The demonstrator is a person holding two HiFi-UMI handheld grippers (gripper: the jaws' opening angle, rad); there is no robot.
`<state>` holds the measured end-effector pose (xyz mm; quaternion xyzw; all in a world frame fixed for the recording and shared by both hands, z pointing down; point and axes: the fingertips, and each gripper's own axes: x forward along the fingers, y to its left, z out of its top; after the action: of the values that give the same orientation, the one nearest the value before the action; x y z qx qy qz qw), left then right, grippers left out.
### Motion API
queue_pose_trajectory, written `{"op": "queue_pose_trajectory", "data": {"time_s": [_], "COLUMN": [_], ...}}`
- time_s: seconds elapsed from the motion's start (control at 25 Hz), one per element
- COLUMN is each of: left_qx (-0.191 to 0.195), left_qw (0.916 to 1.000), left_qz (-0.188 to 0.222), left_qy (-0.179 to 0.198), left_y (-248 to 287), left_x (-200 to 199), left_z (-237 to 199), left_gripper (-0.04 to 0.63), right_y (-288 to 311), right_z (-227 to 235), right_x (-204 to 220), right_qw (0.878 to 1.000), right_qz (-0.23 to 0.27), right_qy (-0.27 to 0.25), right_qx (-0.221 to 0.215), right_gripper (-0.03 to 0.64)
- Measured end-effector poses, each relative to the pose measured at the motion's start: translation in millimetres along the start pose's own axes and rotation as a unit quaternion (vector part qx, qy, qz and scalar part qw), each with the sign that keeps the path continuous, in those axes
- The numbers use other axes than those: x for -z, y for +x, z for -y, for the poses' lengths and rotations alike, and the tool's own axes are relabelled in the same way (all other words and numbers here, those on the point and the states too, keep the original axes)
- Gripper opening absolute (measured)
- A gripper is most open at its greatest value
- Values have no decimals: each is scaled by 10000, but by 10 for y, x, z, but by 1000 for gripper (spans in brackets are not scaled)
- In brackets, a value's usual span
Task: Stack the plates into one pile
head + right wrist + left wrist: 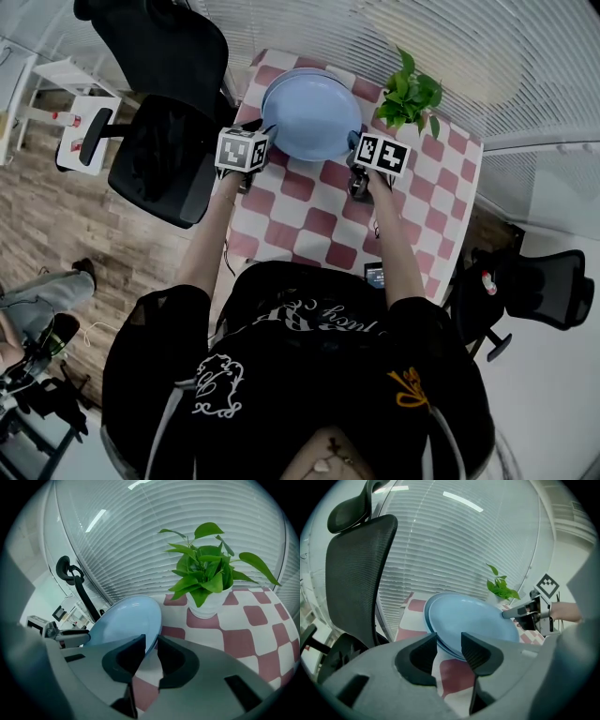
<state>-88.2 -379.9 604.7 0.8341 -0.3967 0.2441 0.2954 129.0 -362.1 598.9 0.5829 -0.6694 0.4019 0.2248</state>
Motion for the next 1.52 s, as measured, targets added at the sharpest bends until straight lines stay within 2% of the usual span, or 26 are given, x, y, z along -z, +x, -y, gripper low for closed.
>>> {"op": "queue_pose_trajectory", "data": {"time_s": [0.12,0.24,0.36,0.6,0.96,1.24,1.52], "left_qx": [-21,-46,-92,-41,373,630,562], "left_qw": [9999,9998,9996,9978,9964,9929,9913], "left_qz": [77,162,264,591,752,1008,1185], "left_qy": [134,105,1,-281,-78,70,54], "left_y": [17,-8,-86,-359,-705,-1030,-1292], "left_x": [-52,-108,-129,-111,55,134,306], "left_z": [-10,-27,-72,4,718,1278,1763], "left_gripper": [164,198,201,199,199,189,164], "right_y": [35,41,15,-290,-808,-1222,-1648], "right_z": [16,20,40,75,-171,-382,-527], "right_x": [-60,-85,-90,-111,219,447,694], "right_qw": [9995,9987,9992,9984,9943,9905,9832], "right_qz": [58,122,165,562,858,943,1038], "right_qy": [-276,-435,-317,69,164,-237,-664], "right_qx": [164,230,185,2,-610,-968,-1343], "right_gripper": [74,81,110,110,95,66,55]}}
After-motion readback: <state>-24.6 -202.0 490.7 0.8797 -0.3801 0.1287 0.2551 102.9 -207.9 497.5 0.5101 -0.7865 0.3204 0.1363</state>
